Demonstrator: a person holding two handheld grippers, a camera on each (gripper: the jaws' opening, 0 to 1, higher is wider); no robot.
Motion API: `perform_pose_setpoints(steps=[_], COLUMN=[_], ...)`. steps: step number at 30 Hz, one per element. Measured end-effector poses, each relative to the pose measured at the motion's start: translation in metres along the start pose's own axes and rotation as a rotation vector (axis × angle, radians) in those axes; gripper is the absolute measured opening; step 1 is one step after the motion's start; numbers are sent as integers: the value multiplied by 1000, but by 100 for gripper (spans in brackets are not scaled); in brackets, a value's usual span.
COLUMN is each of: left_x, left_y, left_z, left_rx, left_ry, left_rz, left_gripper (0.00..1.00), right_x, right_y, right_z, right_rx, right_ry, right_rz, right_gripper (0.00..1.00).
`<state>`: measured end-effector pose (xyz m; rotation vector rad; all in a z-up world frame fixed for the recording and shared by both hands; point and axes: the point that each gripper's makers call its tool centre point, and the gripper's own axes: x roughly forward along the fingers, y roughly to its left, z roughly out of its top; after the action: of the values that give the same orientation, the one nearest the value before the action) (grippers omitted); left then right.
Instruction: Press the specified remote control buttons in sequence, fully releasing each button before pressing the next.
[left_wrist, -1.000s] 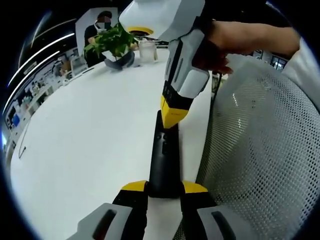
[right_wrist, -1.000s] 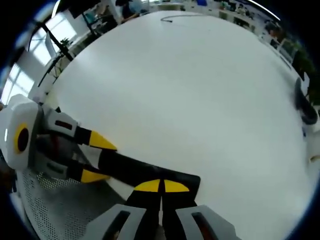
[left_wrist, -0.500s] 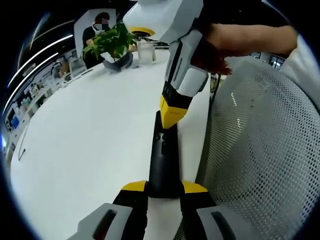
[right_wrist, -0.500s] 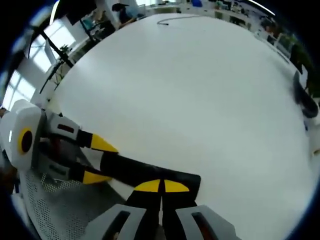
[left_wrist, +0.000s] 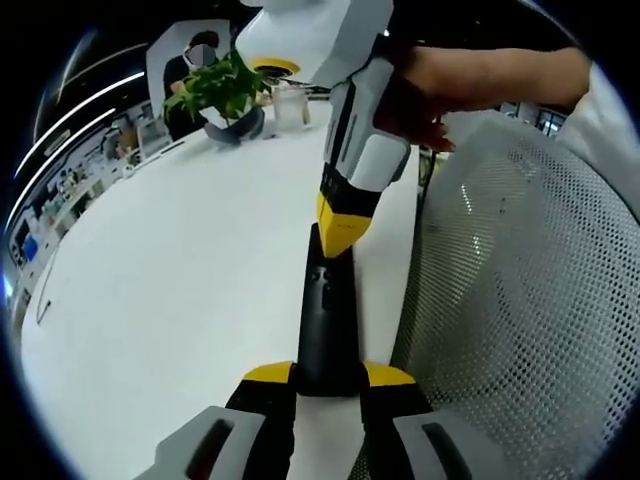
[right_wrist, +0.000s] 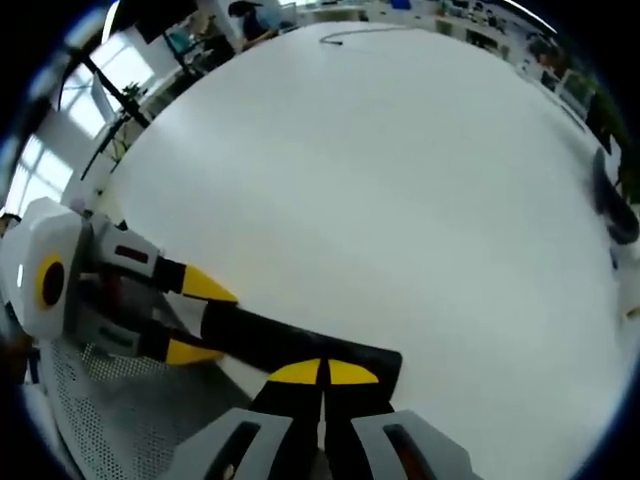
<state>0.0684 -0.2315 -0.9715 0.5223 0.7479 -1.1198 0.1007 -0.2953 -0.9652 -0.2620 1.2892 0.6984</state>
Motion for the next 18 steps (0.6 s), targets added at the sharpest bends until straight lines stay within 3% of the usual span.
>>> perform_pose_setpoints(steps=[13, 18], left_x=[-1, 0], left_y=[1, 1], left_z=[0, 0], left_rx=[-2, -5], left_ry=[-8, -8], left_rz=[2, -1], left_gripper=[24, 24], right_x=[0, 2], right_y=[-1, 0], right_z=[1, 1], right_rx=[-9, -8], right_ry=[-26, 26], right_rz=[-9, -26], right_gripper=[0, 0])
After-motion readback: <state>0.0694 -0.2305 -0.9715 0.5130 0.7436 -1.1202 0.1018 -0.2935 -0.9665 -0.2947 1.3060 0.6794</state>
